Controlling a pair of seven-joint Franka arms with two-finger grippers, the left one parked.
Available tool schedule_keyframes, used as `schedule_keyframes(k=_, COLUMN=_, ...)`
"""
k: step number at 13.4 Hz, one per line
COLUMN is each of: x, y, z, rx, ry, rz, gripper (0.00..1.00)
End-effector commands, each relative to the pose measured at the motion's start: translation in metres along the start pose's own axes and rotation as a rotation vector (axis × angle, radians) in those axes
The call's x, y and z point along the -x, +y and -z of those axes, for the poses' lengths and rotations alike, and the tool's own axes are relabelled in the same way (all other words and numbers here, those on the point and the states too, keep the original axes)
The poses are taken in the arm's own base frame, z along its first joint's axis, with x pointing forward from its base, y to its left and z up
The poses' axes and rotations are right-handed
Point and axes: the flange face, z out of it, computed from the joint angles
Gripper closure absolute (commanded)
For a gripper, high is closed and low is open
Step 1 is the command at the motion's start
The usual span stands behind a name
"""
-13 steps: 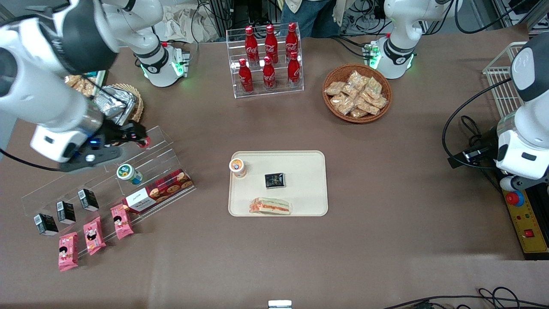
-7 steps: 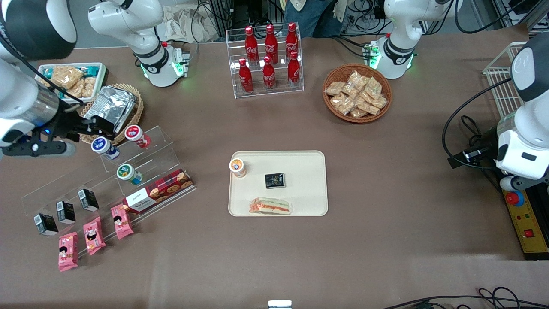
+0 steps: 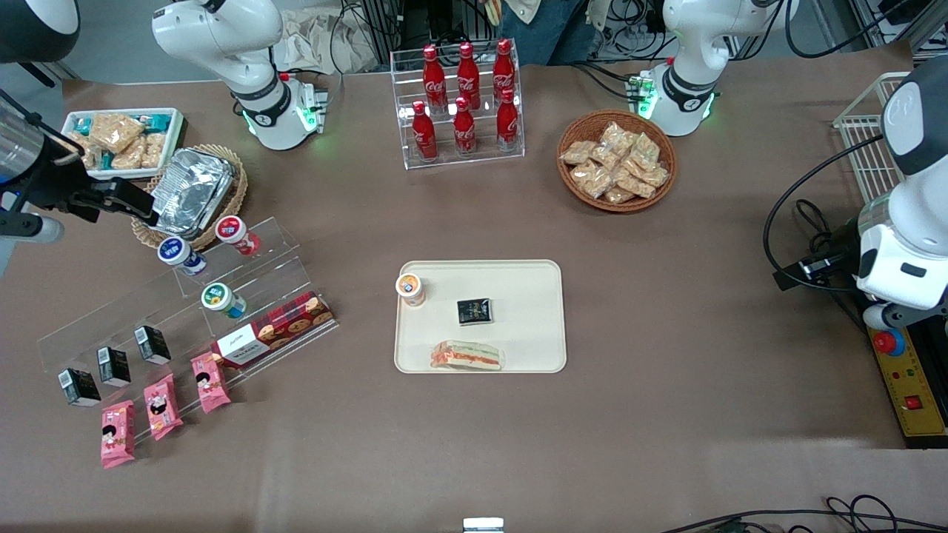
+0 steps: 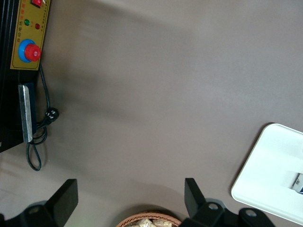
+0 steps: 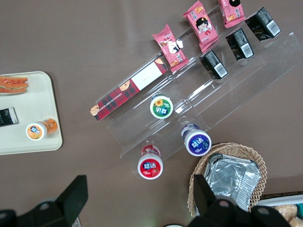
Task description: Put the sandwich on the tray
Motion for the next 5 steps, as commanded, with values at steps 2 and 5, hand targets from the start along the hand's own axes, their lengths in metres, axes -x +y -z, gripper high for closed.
schedule_keyframes(k=2, x=-0.005, y=0.025, z=-0.005, rx=-0.019, ry=0.029, rz=-0.066, gripper=0.01)
schedule_keyframes(k=5, x=-0.003, y=0.034, z=-0.004, rx=-0.015, ry=0.024, rz=-0.069, gripper=0.01)
